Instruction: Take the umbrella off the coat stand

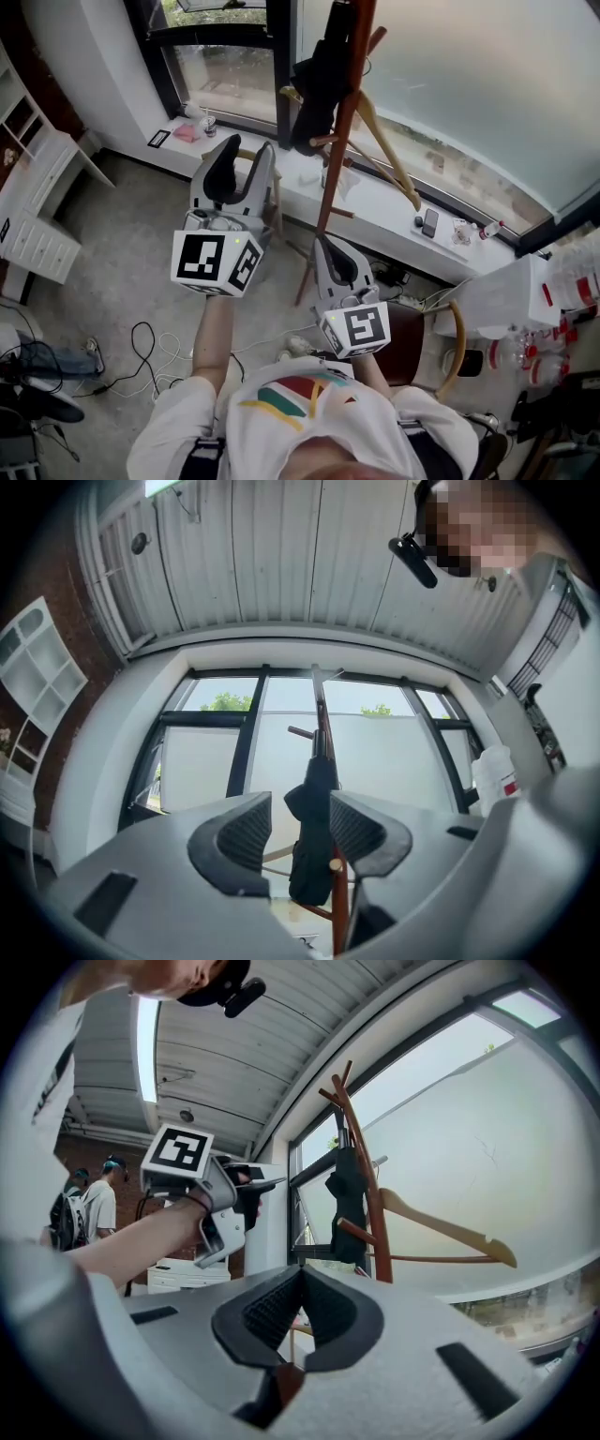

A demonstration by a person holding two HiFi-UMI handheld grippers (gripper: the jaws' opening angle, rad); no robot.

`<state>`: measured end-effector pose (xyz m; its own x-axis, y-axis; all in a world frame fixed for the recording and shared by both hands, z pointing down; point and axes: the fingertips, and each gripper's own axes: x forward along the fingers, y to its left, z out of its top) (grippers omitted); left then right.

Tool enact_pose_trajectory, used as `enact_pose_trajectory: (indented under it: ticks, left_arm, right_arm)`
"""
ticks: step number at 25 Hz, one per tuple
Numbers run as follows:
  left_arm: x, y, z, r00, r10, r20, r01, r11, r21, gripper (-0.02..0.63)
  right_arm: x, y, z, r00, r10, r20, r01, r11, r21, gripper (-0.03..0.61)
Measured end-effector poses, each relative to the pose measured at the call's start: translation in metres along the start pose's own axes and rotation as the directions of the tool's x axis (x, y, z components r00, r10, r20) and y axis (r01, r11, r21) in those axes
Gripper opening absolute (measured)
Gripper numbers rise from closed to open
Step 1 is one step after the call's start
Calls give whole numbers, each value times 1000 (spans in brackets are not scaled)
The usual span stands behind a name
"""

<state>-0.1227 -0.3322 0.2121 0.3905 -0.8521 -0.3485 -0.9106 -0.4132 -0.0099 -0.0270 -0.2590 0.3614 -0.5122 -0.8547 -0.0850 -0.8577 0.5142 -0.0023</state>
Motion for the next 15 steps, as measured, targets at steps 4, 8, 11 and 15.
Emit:
enact_pose_trajectory:
  ticks: [4, 8, 11, 15]
  left_arm:
    - [42, -15, -13, 994, -99, -54, 100, 995, 5, 231]
    - [69, -26, -25, 983, -151, -108, 149, 988, -29, 300]
    - [88, -32, -39, 973, -174, -150, 167, 984, -60, 324]
    - [110, -35, -58, 961, -180, -208, 166, 982, -85, 325]
  right_arm:
    - [-5, -14, 2, 1000, -30, 5, 30, 1000, 9, 0]
    - [-13, -29, -2, 998, -68, 8, 67, 997, 29, 0]
    - [-18, -40, -4, 996, -90, 4, 90, 995, 51, 0]
    - [-23, -51, -3, 995, -104, 7, 103, 993, 61, 0]
